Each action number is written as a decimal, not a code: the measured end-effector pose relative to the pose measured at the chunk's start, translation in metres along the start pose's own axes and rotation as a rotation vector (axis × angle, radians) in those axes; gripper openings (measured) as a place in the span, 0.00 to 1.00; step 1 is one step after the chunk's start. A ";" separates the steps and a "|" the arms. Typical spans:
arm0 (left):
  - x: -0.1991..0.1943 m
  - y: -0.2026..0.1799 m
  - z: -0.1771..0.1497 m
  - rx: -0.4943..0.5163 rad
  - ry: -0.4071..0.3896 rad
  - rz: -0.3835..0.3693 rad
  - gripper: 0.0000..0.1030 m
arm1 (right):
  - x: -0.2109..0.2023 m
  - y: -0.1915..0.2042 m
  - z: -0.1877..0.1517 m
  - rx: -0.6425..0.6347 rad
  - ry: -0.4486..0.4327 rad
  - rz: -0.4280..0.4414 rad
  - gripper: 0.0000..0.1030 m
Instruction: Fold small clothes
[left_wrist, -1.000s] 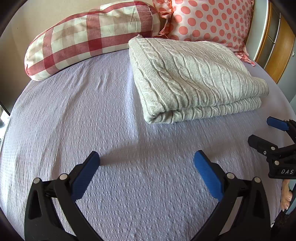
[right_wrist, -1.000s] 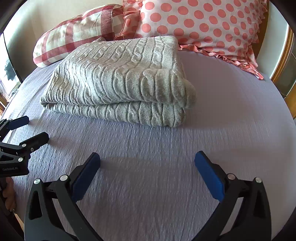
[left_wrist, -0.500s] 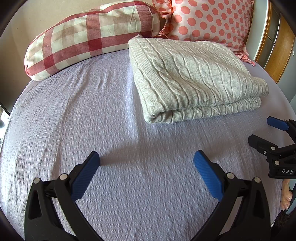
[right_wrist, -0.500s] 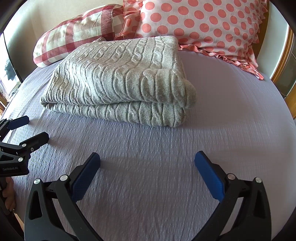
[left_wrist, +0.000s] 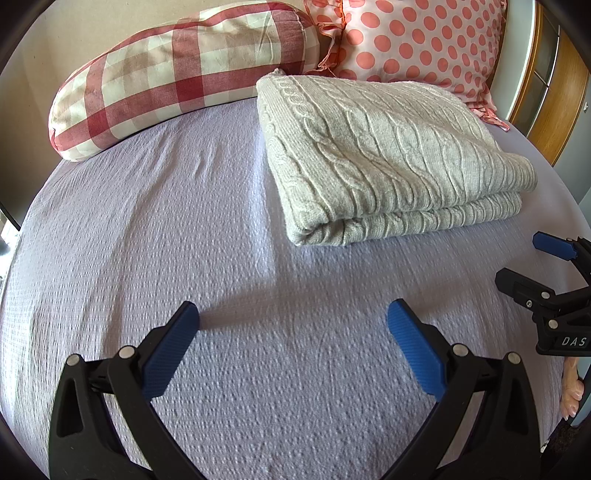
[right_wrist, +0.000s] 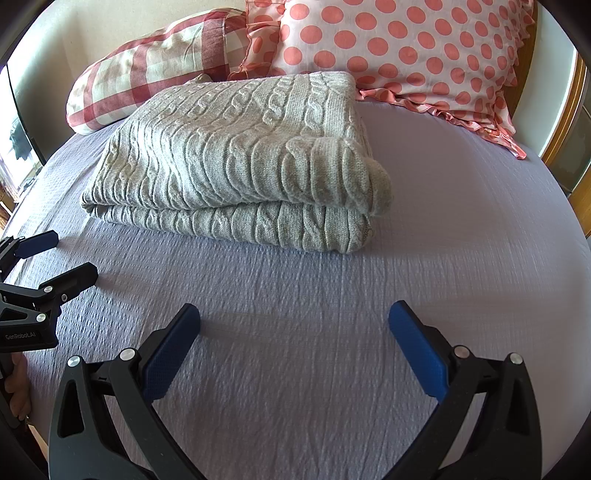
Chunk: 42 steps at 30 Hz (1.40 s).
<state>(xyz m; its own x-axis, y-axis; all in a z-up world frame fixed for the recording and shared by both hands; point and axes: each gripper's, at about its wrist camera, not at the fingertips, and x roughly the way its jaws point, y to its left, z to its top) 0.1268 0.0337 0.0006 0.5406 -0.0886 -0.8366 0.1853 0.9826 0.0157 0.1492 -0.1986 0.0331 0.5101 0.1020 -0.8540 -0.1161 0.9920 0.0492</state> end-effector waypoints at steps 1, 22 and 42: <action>0.000 0.000 0.000 0.000 0.000 0.000 0.98 | 0.000 0.000 0.000 0.000 0.000 0.000 0.99; 0.001 -0.001 0.001 0.002 0.007 -0.001 0.98 | 0.000 0.000 0.000 0.000 0.000 0.000 0.99; 0.007 0.002 0.011 0.010 0.095 -0.008 0.98 | 0.000 0.000 0.000 0.001 -0.001 0.000 0.99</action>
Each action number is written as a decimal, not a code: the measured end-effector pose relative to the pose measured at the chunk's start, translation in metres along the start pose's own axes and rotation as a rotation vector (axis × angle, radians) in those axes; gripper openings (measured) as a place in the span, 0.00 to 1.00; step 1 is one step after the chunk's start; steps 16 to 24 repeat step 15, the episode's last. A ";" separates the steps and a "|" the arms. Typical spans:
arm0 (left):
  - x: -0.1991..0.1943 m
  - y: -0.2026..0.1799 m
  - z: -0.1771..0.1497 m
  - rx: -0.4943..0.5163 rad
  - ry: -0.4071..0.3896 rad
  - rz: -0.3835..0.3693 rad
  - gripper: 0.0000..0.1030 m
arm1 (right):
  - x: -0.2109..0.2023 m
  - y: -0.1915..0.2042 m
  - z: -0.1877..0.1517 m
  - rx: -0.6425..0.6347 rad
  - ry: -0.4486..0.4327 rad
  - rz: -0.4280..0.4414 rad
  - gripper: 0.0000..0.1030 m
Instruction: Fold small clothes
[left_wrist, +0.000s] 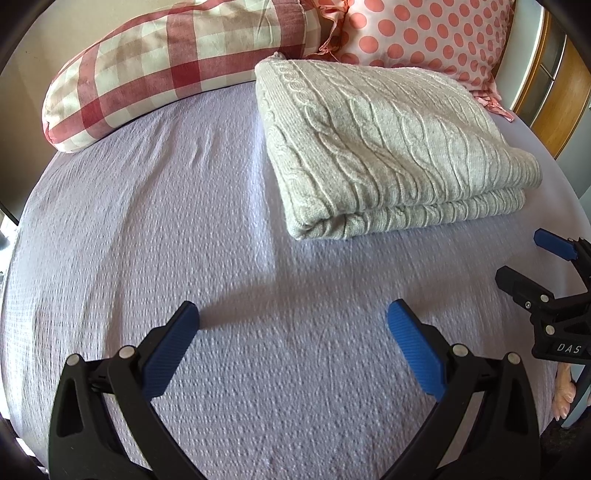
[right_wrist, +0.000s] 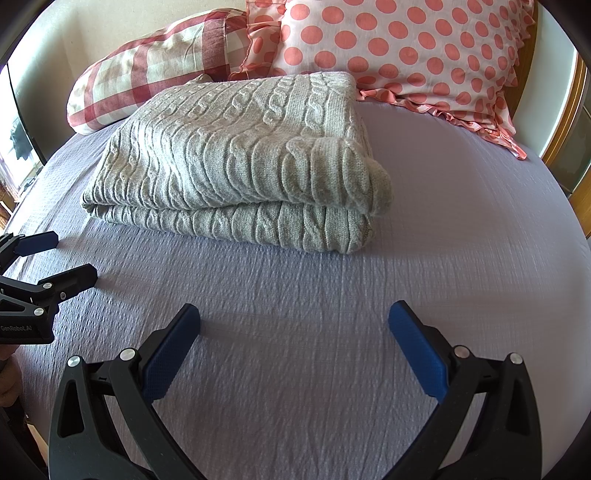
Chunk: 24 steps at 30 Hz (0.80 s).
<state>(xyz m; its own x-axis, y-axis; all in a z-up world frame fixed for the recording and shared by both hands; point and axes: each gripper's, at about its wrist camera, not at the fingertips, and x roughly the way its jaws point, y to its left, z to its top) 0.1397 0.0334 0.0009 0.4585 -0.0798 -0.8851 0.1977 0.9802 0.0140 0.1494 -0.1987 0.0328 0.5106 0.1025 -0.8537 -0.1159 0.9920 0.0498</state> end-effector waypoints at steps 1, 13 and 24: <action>0.000 0.000 0.001 0.003 0.009 -0.001 0.98 | 0.000 0.000 0.000 0.000 0.000 0.000 0.99; 0.002 0.000 0.003 0.008 0.015 -0.003 0.98 | 0.000 0.000 0.000 -0.001 0.000 0.000 0.99; 0.002 0.000 0.003 0.007 0.014 -0.003 0.98 | 0.000 0.000 0.000 -0.001 0.000 0.000 0.99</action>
